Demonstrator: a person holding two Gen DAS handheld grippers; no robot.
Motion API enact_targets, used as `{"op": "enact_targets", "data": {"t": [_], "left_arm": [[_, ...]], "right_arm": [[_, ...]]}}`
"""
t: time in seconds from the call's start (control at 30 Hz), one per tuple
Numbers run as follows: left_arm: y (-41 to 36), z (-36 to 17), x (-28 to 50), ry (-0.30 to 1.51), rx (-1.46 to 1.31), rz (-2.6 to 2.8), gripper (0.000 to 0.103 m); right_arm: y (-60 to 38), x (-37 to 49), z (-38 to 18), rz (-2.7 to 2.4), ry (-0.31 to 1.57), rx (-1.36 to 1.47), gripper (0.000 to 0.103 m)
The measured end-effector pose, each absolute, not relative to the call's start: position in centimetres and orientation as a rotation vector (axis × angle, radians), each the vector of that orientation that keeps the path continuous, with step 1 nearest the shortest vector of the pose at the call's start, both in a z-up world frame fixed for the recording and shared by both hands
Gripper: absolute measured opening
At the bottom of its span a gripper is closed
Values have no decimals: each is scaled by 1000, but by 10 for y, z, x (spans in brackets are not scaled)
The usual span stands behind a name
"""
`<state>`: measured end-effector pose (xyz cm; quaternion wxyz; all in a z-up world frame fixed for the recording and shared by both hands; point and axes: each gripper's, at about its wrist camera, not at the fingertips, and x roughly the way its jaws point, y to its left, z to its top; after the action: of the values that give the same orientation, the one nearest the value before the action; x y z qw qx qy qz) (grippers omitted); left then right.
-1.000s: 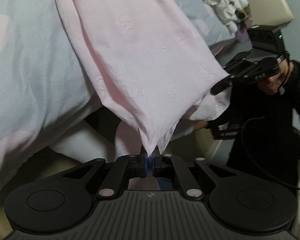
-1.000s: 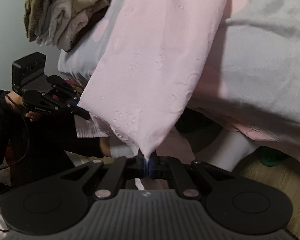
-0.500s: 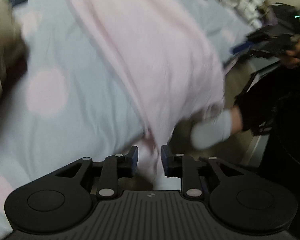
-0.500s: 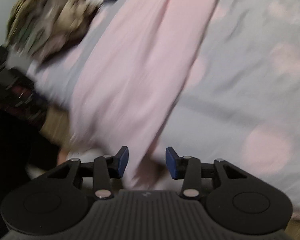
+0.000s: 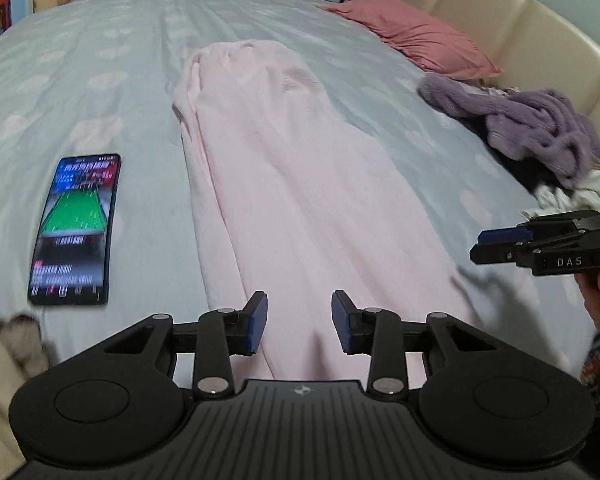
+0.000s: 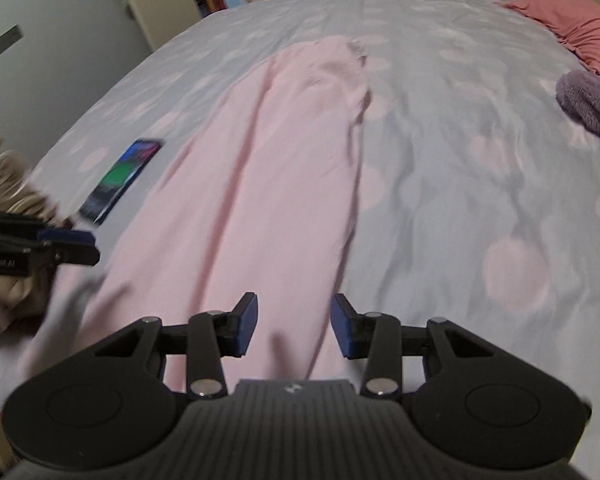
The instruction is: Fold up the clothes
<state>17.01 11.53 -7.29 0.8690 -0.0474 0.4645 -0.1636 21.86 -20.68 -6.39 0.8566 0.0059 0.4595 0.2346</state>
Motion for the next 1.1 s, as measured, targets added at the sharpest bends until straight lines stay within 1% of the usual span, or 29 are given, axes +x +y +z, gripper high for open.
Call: {"op": "enact_targets", "data": {"t": [0.13,0.2,0.23,0.27,0.3,0.33,0.63,0.8,0.83,0.87,0.9,0.93,0.97,1.0,1.07,1.1], "left_arm": [[117,-89,190,999,-110,-303,33],[122,-99,195,1005,-140,-313,32],[123,-102,195,1011,-150,-324,21],[123,-106,196,1017,-156,-334,0],[123,-109,196,1022,-162,-345,0],[124,-112,196,1024,-170,-349,0],[160,-117,186,981,-254,-225,0],[150,-116,181,987,-163,-180,0],[148,-113,180,986,-151,-178,0],[146,-109,180,985,-143,-182,0],[144,-105,179,984,-136,-185,0],[142,-101,179,977,-123,-181,1],[140,-95,180,965,-102,-166,10],[139,-88,180,946,-85,-154,14],[138,-76,183,892,-78,-150,36],[138,-70,187,855,-87,-159,41]], "right_arm": [[-212,256,-81,461,987,79,44],[-208,266,-90,463,1007,110,41],[-205,269,-94,468,1015,116,38],[-203,272,-97,473,1023,118,28],[-203,274,-99,474,1025,123,16],[-205,274,-100,472,1025,128,2],[-222,275,-109,458,1021,180,1],[-216,271,-111,462,1019,162,1],[-214,270,-110,465,1016,158,1],[-214,271,-109,466,1019,153,6],[-214,273,-107,468,1025,148,9],[-214,274,-105,469,1032,143,19],[-217,276,-102,472,1025,148,42],[-221,278,-98,475,1011,158,48],[-224,286,-93,477,989,174,48],[-221,296,-93,474,986,177,48]]}}
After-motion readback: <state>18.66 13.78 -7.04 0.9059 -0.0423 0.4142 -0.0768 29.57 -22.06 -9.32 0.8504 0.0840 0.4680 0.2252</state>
